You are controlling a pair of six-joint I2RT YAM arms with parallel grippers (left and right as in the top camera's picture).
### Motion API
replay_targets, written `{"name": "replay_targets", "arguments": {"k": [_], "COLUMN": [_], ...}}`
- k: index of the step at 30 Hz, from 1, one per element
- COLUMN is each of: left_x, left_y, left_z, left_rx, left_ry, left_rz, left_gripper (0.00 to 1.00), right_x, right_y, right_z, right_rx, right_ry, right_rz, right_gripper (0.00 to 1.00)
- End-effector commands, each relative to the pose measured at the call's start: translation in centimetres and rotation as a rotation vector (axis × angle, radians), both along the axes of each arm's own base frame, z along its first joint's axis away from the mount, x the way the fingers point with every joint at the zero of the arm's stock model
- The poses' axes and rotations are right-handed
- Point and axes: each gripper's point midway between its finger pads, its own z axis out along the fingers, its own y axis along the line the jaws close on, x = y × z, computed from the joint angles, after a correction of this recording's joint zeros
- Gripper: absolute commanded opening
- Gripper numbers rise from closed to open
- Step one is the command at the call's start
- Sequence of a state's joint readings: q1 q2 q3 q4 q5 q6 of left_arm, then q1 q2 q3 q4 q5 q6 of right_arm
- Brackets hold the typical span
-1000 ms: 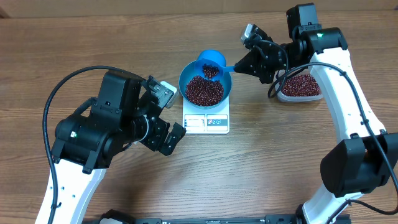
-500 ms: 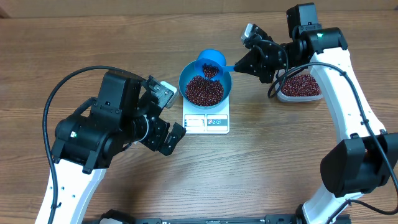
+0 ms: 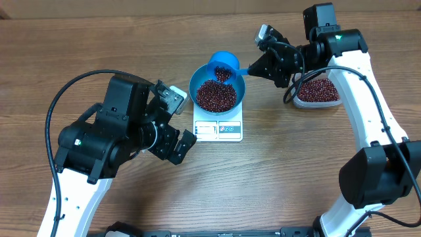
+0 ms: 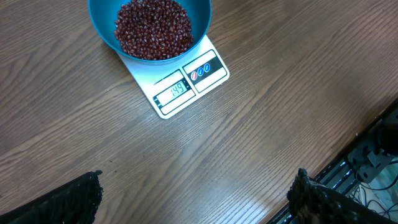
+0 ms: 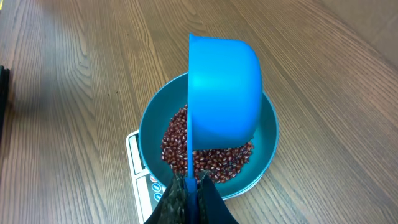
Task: Scoop item into bowl and weigh 150g on scale
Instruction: 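Hold the blue scoop tilted over the teal bowl, trickling beans in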
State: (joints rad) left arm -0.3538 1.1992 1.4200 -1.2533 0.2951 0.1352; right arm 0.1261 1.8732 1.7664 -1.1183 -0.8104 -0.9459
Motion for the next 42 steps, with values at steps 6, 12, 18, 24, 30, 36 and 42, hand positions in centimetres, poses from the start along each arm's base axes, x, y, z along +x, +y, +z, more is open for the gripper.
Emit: {"name": "replay_targets", "arguments": {"k": [6,12,18,24,30,36,42], "left_x": [0.08,0.08,0.08,0.08,0.08,0.08,0.08], "left_y": [-0.10,-0.10,-0.10,-0.10,-0.10,-0.09,-0.10], "left_z": [-0.04,-0.04,-0.04,-0.04,-0.04,-0.04,-0.04], "left_rx": [0.014,0.014,0.014,0.014,0.014,0.014,0.014], "left_ry": [-0.011,-0.011,-0.011,-0.011,-0.011,-0.011,-0.011], "left_rz": [-0.021,-0.021,-0.021,-0.021,-0.021,-0.021,-0.021], "left_gripper": [1.00,1.00,0.99,1.00,1.00,0.99,0.99], "right_x": [-0.10,-0.06,0.17,0.15,0.09,-0.05,-0.36], "right_y": [0.43,0.53,0.59,0.60,0.58,0.56,0.53], "right_z": [2.15,2.42,2.60,2.60,2.56,2.48,2.35], "right_rx": [0.034,0.036,0.038,0.038,0.029,0.029,0.023], "right_ry": [-0.041,-0.080,-0.113,-0.113,-0.143,-0.131,-0.135], "right_rz": [0.013,0.039,0.055,0.055,0.081,0.079,0.096], "right_gripper": [0.04,0.04,0.04,0.04,0.04,0.04,0.04]}}
